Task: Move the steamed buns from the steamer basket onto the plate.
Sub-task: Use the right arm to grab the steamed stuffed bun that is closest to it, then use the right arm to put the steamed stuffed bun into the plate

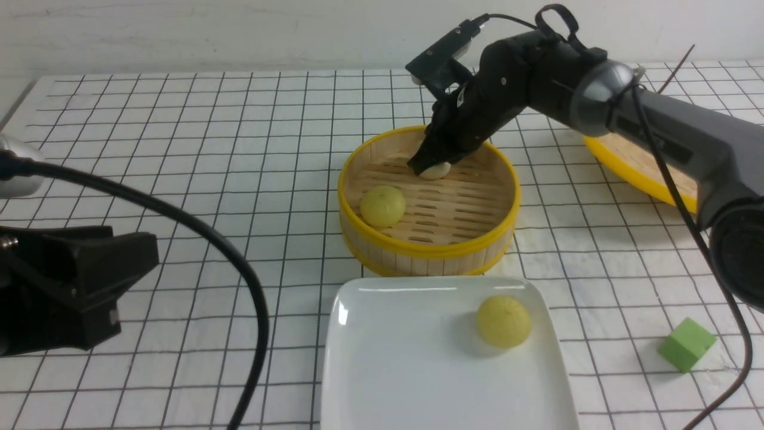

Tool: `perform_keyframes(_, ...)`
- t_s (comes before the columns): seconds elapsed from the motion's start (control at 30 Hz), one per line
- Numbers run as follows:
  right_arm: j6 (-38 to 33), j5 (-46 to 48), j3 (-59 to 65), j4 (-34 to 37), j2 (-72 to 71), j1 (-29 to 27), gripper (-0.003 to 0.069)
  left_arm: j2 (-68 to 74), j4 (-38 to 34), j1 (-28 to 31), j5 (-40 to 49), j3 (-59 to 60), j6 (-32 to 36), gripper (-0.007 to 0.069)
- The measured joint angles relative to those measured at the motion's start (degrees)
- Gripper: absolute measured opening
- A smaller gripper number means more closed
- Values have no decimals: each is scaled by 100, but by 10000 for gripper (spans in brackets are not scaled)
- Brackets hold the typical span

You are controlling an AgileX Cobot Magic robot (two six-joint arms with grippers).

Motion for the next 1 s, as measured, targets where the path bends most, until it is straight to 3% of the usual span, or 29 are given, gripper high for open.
perform_keyframes(0.33,0,877,-1,-16,-1423,0,15,0,42,0,1,0,0,342)
perform_keyframes(0.57,0,2285,-12,141,-2361,0,15,0,53,0,1,0,0,342)
perform_keyframes(0.7,0,3029,-12,530,-2568,0,15,0,58,0,1,0,0,342)
perform_keyframes(1.0,0,3066,859,1588,-2606,0,16,0,58,0,-28,210,0,342)
